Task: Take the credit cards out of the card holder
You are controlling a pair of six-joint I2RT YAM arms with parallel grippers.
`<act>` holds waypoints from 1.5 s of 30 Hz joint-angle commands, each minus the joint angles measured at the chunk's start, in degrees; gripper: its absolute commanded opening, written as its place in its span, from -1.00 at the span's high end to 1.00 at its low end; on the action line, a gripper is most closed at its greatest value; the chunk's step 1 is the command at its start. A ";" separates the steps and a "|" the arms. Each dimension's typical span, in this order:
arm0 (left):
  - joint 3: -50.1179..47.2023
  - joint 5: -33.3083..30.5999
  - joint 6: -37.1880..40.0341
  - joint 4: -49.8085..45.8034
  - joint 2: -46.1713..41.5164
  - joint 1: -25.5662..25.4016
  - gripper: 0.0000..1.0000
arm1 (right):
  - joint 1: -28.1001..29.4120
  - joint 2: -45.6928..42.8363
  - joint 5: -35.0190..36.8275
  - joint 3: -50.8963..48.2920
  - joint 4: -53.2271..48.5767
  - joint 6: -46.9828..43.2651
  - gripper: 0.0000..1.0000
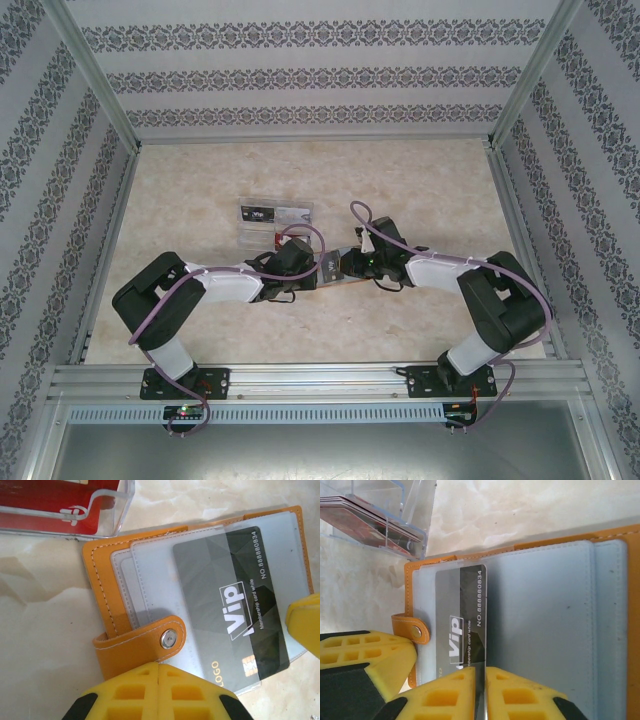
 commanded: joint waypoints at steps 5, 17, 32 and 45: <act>0.99 0.07 -0.41 -1.34 1.09 0.37 1.00 | -0.38 3.96 -1.74 2.71 0.38 -1.87 0.50; 1.04 -0.18 -0.16 -1.60 0.83 0.34 1.00 | -1.18 3.91 -1.15 1.54 0.81 -1.44 1.00; 0.67 -0.77 0.61 -2.92 -0.62 0.35 1.00 | -7.44 -6.59 -1.48 -5.32 0.41 -2.63 1.00; 4.06 -0.30 2.61 -8.60 -10.73 0.27 0.66 | -4.60 -21.76 4.47 -0.71 -10.25 -9.92 1.00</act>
